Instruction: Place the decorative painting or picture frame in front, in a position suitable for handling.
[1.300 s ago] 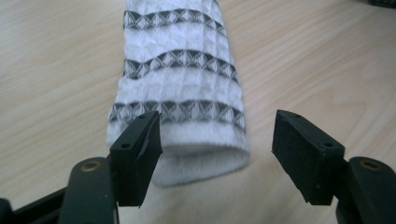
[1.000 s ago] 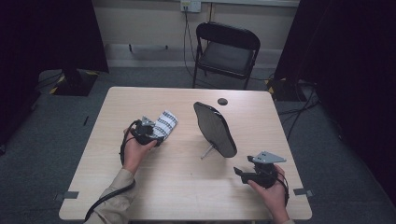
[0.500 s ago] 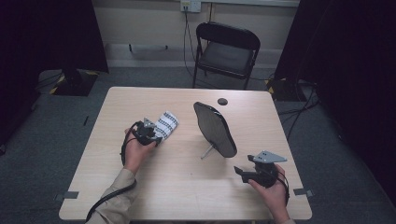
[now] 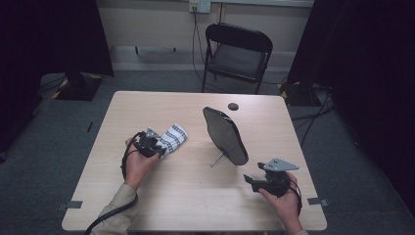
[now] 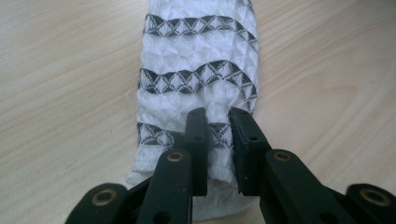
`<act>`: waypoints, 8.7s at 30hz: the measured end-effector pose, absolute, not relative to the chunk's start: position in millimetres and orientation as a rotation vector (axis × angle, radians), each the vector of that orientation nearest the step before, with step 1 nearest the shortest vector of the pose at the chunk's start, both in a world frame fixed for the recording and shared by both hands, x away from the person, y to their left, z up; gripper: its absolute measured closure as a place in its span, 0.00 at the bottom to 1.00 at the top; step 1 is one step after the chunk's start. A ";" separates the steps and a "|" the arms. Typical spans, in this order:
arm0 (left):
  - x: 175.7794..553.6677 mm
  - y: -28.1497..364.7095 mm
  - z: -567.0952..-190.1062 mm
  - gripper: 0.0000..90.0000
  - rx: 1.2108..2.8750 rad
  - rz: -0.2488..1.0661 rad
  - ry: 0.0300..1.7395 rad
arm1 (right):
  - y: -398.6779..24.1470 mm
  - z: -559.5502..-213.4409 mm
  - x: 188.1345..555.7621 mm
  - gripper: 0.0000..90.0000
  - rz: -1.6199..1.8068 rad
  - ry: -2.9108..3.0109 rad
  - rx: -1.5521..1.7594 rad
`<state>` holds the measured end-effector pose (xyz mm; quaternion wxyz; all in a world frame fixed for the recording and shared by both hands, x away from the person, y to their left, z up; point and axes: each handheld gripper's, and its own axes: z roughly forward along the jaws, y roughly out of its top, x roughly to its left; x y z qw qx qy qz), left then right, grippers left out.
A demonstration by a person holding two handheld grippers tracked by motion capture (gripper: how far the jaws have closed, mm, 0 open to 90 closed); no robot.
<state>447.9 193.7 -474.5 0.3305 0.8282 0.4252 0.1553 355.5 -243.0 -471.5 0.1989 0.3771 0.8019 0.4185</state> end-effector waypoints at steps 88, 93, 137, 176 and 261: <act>381.2 215.4 -465.7 0.33 2.129 0.486 1.022 | -182.9 -436.9 367.2 0.72 1.174 2.151 1.018; 380.5 213.7 -464.0 0.33 2.128 0.484 1.014 | -169.3 -436.8 363.5 0.62 1.221 2.168 1.012; 380.1 218.5 -462.2 0.31 2.100 0.462 1.018 | -52.2 -461.0 424.4 0.46 1.213 2.351 0.810; 376.9 206.4 -457.1 0.29 2.105 0.444 0.987 | -78.7 -468.6 415.2 0.39 1.212 2.312 0.836; 377.3 196.8 -451.2 0.29 2.087 0.451 0.983 | -186.6 -439.0 404.0 0.33 1.174 2.239 0.968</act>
